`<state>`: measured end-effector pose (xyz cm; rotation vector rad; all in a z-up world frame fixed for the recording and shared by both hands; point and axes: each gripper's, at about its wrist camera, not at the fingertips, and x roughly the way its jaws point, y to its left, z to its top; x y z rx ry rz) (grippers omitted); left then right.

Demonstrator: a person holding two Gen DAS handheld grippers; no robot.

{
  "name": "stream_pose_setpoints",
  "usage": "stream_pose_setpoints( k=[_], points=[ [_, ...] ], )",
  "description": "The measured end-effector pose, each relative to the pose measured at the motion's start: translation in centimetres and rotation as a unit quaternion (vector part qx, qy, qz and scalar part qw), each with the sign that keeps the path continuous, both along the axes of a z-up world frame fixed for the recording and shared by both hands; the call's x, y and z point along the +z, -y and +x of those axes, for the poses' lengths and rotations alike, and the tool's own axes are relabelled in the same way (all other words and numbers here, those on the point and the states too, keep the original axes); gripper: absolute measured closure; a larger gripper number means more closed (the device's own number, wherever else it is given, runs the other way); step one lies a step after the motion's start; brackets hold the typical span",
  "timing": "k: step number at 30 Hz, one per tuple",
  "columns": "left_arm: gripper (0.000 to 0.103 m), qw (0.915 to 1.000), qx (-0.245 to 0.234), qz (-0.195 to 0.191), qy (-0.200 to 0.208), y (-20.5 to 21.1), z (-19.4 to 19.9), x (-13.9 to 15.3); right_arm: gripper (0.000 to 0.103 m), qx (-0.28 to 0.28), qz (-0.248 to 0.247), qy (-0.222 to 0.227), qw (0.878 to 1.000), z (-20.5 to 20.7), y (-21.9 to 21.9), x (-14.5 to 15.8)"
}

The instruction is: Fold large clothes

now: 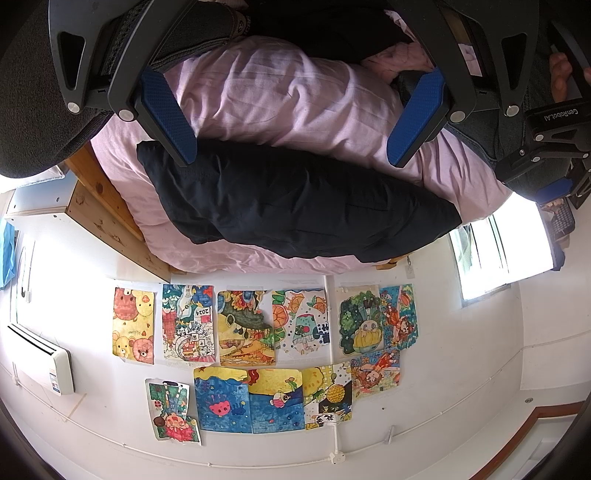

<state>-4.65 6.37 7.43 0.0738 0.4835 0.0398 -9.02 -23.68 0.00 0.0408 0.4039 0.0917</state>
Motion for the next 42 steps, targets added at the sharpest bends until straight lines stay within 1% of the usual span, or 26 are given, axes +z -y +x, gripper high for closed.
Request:
stream_pose_setpoints(
  k=[42],
  points=[
    [0.000,1.0000,-0.004,0.003,0.001,-0.68,0.10,0.01,0.002,-0.001,0.001,-0.001,1.000,0.02,-0.08,0.08]
  ],
)
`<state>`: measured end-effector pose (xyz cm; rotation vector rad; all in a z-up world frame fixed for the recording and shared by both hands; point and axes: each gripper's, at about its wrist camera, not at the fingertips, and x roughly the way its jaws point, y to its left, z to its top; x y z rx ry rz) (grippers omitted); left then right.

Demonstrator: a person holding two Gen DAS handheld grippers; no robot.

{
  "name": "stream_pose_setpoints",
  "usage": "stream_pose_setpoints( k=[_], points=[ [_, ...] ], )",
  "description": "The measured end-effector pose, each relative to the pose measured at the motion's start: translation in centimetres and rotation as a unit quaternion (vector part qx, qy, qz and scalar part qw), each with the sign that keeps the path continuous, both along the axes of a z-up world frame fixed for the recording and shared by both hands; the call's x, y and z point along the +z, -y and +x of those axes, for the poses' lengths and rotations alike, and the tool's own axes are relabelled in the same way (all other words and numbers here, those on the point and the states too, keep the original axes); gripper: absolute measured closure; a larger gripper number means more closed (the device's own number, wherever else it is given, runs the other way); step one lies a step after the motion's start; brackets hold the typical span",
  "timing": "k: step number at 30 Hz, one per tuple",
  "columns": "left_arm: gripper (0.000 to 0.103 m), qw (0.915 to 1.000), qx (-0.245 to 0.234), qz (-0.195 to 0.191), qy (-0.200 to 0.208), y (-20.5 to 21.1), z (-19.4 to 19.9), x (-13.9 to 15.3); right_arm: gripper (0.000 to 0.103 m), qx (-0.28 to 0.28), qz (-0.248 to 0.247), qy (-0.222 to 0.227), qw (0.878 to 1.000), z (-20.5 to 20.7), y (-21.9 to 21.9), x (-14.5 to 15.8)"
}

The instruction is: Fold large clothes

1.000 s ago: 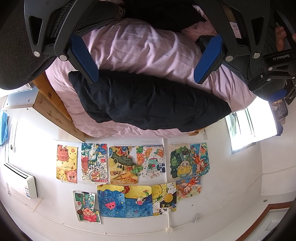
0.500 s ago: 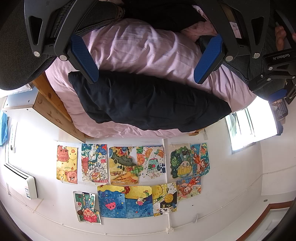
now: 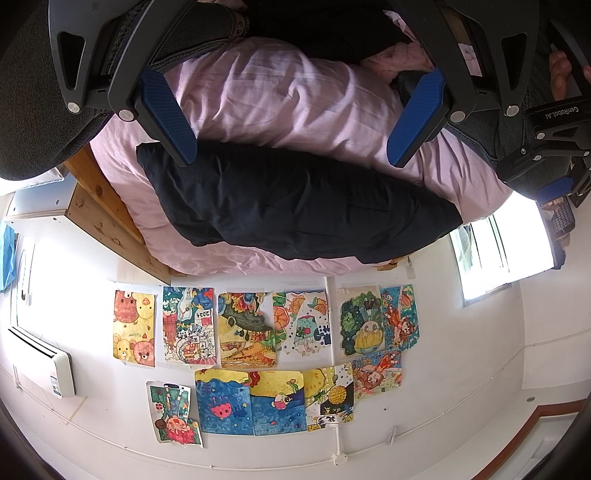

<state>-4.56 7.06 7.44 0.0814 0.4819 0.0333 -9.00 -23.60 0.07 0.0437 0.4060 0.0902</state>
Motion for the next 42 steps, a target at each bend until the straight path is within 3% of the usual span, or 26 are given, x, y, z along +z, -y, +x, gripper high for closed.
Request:
stream_pose_setpoints(
  k=[42],
  points=[
    [0.000,0.9995,0.002,0.029,0.010,-1.9,0.1,0.0,0.002,-0.002,0.001,-0.002,1.000,0.0,-0.2,-0.1]
  ],
)
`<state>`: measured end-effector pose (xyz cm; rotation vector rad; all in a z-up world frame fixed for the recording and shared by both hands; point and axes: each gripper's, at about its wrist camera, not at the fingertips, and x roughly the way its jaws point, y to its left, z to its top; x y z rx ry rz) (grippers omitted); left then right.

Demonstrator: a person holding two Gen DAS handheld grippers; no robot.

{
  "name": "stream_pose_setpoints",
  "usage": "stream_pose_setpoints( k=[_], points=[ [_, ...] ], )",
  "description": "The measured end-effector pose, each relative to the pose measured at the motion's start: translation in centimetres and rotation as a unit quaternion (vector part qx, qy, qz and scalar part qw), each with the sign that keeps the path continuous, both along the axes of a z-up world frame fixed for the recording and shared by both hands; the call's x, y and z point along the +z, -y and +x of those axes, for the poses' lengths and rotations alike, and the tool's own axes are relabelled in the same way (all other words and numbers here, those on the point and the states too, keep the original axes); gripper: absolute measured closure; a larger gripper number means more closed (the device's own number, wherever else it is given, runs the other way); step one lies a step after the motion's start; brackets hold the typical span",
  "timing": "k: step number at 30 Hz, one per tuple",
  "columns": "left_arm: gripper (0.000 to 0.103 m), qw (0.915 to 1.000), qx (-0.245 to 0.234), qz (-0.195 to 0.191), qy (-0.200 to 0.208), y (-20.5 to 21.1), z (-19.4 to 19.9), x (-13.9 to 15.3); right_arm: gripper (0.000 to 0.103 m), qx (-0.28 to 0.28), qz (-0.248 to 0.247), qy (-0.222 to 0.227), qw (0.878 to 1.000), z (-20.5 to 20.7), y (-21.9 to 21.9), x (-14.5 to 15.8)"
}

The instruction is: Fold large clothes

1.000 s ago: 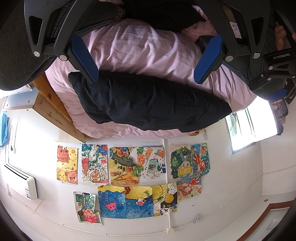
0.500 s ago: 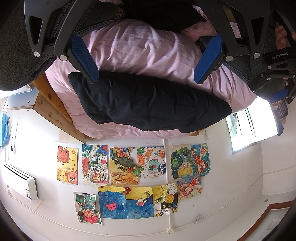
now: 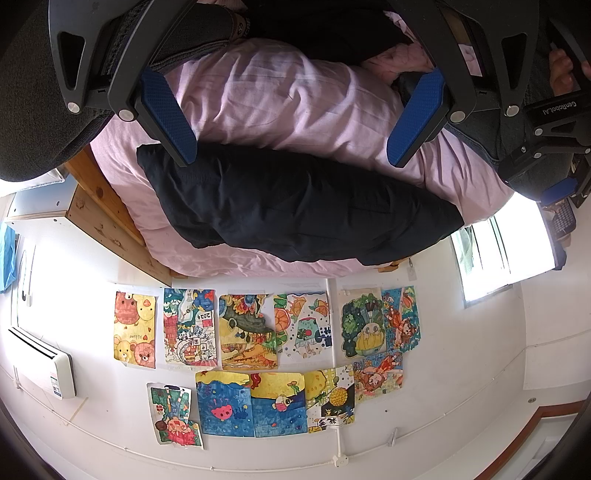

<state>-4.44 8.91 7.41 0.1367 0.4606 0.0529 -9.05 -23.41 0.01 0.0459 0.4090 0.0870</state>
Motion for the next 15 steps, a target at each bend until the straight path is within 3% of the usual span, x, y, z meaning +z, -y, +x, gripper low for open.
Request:
stream_pose_setpoints(
  k=[15],
  points=[
    [0.000,1.0000,-0.002,0.001,-0.001,-0.41,0.07,0.02,0.001,0.000,0.000,-0.001,1.000,0.01,0.00,0.05]
  ],
)
